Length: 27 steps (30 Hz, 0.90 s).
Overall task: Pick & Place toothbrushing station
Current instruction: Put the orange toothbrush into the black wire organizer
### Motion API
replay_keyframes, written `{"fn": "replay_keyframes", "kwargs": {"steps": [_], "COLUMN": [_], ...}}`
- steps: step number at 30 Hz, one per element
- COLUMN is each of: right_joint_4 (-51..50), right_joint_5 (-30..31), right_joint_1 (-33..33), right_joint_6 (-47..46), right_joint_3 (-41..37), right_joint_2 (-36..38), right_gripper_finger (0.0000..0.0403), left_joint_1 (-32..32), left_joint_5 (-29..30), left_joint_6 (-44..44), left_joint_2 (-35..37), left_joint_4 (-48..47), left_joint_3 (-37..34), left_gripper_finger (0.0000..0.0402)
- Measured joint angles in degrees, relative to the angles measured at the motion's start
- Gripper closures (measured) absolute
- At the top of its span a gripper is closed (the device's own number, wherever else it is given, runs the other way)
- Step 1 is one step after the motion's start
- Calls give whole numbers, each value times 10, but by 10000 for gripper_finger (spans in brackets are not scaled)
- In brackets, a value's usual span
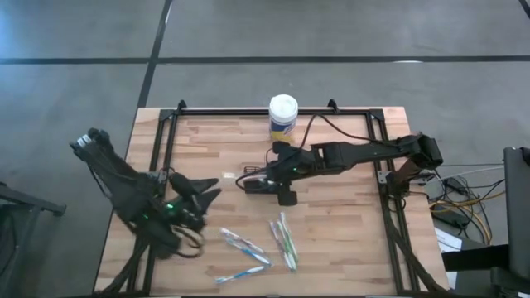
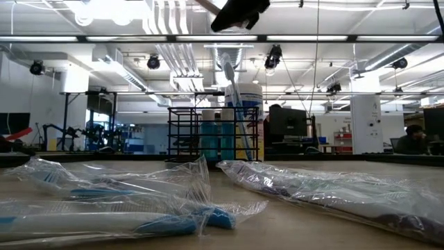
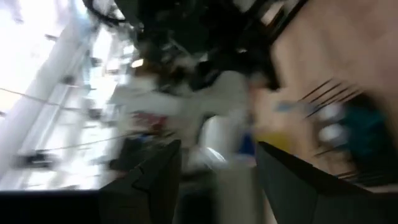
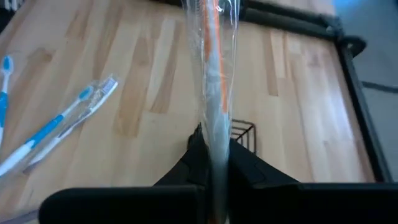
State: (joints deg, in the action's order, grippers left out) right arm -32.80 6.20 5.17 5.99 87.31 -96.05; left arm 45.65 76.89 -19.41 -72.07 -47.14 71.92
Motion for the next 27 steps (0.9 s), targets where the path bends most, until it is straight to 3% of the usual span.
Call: {"fn": "replay_keyframes", "kwargs": {"steps": [5,9,11,14,17,19,21,27], "right_joint_4": [66,179,250,332,379,404,425,441], "right_joint_5": [0,0,-1,-3,-3,-3,-3,-4], "right_joint_1": [-3,-4,-5,-5,-5,-5,-4,-5], "right_joint_6": [21,50,64,73,82,86,86,96], "right_joint_3": [-41,-104,-136,-174,-190,-198,-208,-211], "right_joint_2": [41,82,95,99,96,97,97,93], "right_gripper_finger": [389,389,389,389,385,384,384,383], "left_joint_1": [23,22,19,4,-20,-40,-62,-118], "left_joint_5": [-102,-133,-127,-145,-233,-278,-297,-374], "left_joint_6": [149,173,118,-19,-137,-168,-169,-123], "left_joint_2": [105,182,214,252,267,272,279,275], "left_joint_4": [23,155,293,591,896,1035,1077,997], "left_joint_3": [-54,-156,-225,-337,-438,-484,-506,-492], "left_gripper_finger": [193,200,205,215,226,232,234,212]}}
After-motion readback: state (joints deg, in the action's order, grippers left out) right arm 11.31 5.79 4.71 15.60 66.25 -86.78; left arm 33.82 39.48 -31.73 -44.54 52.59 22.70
